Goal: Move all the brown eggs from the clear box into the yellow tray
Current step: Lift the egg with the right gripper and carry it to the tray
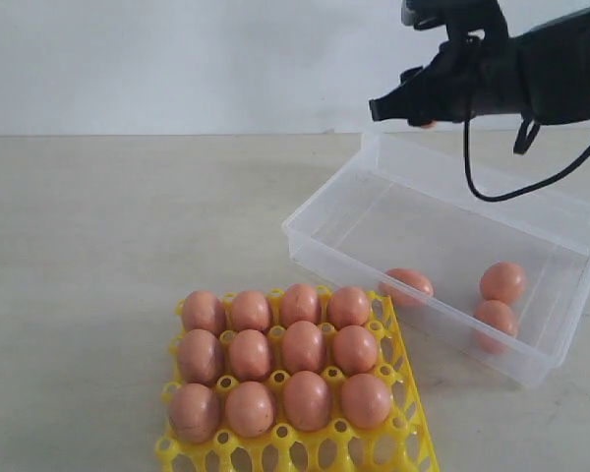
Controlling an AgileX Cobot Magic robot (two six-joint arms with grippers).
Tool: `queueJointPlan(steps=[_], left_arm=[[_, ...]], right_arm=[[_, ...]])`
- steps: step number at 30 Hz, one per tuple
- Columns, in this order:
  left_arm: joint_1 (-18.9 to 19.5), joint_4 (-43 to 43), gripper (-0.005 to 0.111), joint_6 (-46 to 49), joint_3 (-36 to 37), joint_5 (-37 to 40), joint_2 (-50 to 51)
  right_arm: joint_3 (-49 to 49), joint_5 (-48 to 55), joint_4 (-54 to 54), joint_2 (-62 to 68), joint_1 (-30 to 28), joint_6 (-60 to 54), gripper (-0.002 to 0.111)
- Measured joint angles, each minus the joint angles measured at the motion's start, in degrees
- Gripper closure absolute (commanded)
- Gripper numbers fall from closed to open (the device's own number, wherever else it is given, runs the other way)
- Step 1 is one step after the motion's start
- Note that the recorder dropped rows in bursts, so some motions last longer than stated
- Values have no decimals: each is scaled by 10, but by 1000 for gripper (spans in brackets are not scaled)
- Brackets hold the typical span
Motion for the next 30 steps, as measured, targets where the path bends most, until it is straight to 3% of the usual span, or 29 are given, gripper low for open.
queueJointPlan(steps=[5,10,15,17,19,21,23,25,26,30], left_arm=[[0,0,103,0,0,0,0],[0,0,103,0,0,0,0],[0,0,103,0,0,0,0],[0,0,103,0,0,0,0],[0,0,103,0,0,0,0],[0,0,103,0,0,0,0],[0,0,103,0,0,0,0],[0,0,103,0,0,0,0],[0,0,103,0,0,0,0],[0,0,103,0,0,0,0]], right_arm=[[-8,-85,-55,-25,4,0,109],[-8,-255,-127,-26,4,32,109],[-8,-449,-309,-26,4,127,109],[-8,-518,-455,-29,4,271,109],[-8,-482,-572,-52,4,523,109],[-8,-320,-709,-97,4,838,109],[34,-228,-954,-137,25,1083,109],[120,-275,-1086,-154,70,1156,109],[154,-293,-1103,-157,88,1165,109],[327,-417,-1045,-168,229,1129,109]])
